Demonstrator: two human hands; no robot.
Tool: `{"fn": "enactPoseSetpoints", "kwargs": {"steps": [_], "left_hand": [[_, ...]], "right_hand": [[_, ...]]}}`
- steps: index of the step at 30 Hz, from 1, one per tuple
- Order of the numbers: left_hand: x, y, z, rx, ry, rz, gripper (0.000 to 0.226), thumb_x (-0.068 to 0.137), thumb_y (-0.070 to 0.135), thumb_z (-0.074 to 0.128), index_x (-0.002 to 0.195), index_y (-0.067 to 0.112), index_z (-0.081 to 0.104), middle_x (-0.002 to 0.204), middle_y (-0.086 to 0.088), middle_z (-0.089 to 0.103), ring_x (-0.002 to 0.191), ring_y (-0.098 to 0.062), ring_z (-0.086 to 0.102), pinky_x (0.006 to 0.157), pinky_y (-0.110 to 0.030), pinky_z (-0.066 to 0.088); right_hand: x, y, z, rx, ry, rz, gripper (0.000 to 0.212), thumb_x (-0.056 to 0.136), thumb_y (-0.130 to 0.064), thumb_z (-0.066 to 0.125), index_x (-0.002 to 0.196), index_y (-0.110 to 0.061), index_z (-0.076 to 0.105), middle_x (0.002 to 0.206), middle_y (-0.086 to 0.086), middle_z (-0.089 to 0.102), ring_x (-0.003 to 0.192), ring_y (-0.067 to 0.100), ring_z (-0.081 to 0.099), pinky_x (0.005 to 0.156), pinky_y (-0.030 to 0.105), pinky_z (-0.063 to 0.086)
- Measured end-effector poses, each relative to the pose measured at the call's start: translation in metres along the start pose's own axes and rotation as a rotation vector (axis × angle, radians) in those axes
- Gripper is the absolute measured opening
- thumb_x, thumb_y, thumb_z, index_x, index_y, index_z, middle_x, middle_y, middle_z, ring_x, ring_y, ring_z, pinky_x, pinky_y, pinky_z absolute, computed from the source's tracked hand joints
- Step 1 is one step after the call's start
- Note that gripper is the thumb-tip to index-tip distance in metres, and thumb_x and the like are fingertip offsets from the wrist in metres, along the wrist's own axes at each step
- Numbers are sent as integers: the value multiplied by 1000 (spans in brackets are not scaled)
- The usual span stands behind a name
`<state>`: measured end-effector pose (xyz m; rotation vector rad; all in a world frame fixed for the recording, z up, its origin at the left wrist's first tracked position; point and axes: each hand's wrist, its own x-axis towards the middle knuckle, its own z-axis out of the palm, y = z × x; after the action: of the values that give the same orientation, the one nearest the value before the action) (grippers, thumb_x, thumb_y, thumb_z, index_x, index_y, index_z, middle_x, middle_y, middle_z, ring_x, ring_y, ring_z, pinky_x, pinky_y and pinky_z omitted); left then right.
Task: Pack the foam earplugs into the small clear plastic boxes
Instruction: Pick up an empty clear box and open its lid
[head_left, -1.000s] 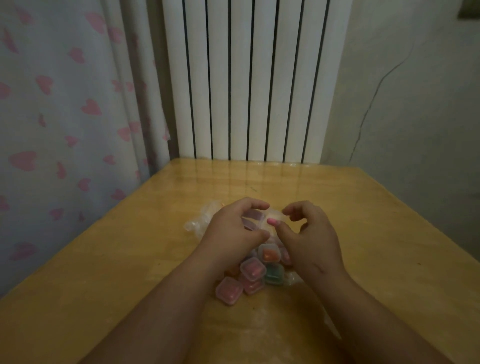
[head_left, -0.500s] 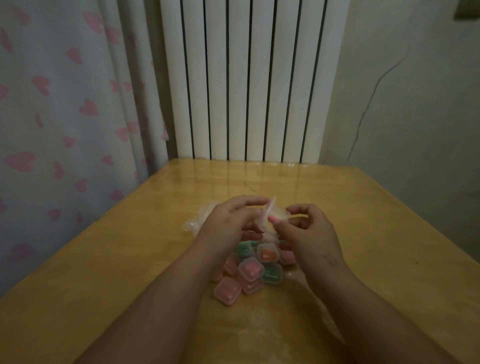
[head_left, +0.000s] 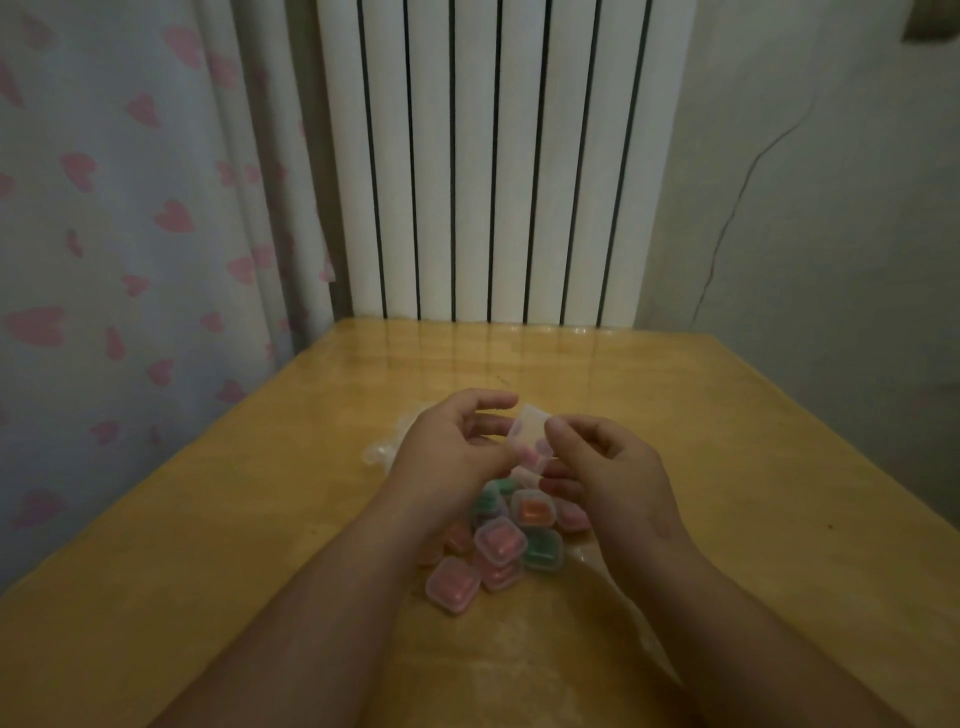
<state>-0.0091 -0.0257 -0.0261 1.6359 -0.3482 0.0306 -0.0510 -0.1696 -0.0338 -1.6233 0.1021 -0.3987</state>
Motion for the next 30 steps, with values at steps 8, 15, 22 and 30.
{"fn": "enactPoseSetpoints", "kwargs": {"steps": [8,15,22,30], "left_hand": [[1,-1,0,-47,2,14,20,88,12,69,100,28,74,95,1,75,89,-14,70,71,-26,55],[0,4,-4,-5,114,37,13,93,18,63,99,24,72,89,5,72,77,-9,65,66,-26,55],[5,0,-9,300,308,164,19,88,14,66,84,32,68,82,15,64,85,-10,60,71,-25,47],[8,-6,-17,969,273,-80,24,90,29,56,104,41,72,155,5,34,144,-20,21,115,-37,21]], "right_hand": [[3,2,2,-45,24,10,21,86,-25,71,106,-17,69,82,4,74,74,18,72,73,42,61],[6,-3,-3,-80,66,-1,10,87,-16,68,97,-15,68,79,6,72,69,18,68,66,36,58],[8,-3,-8,-199,84,5,8,92,-20,62,100,-20,64,93,-1,68,73,5,71,49,24,53],[11,-13,-23,-484,20,24,6,80,-16,66,82,-21,66,74,1,65,62,15,58,51,26,37]]}}
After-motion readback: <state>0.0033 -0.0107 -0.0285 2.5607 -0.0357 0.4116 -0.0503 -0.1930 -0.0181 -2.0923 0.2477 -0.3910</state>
